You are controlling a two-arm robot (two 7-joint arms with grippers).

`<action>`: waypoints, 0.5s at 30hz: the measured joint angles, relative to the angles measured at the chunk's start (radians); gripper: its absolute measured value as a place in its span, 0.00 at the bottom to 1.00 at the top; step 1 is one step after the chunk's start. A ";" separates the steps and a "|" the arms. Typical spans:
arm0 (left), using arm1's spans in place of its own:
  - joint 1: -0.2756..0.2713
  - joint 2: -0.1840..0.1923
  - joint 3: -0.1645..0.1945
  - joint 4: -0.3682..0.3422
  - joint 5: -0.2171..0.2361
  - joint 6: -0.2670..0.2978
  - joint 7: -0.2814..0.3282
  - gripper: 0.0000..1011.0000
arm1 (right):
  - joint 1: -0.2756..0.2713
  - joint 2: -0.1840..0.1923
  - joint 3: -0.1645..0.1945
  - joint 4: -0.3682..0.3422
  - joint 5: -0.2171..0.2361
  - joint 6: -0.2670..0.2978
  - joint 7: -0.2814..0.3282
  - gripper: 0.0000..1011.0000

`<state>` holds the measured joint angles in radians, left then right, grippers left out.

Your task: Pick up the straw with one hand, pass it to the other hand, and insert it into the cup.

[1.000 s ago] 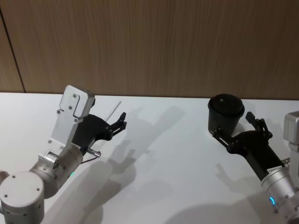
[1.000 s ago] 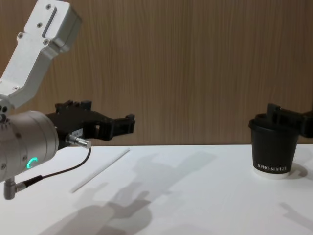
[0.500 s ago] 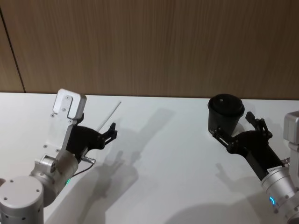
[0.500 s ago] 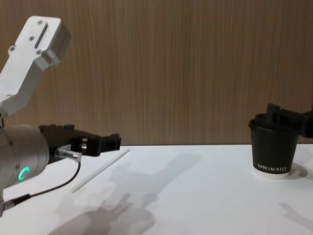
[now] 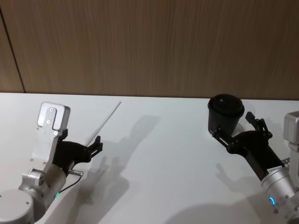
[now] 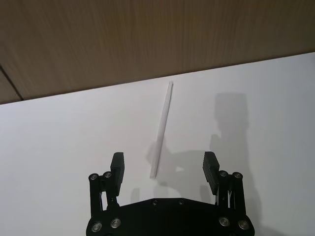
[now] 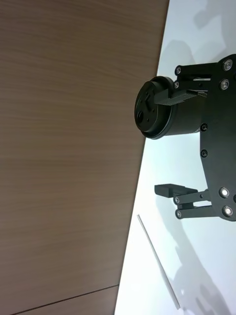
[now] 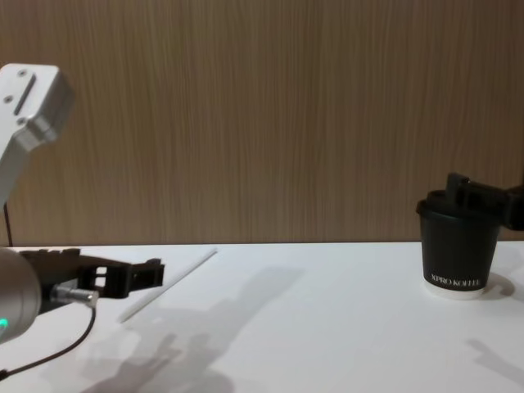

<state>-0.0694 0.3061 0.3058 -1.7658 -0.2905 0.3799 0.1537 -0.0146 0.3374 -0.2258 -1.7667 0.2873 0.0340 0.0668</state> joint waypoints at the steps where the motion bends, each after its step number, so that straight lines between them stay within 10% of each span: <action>1: 0.004 0.000 -0.003 -0.002 0.000 0.001 0.003 0.99 | 0.000 0.000 0.000 0.000 0.000 0.000 0.000 0.99; 15: 0.061 -0.007 -0.053 -0.003 0.001 -0.003 0.036 0.99 | 0.000 0.000 0.000 0.000 0.000 0.000 0.000 0.99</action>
<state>-0.0079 0.2989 0.2530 -1.7693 -0.2898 0.3769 0.1897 -0.0146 0.3375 -0.2259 -1.7667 0.2874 0.0340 0.0668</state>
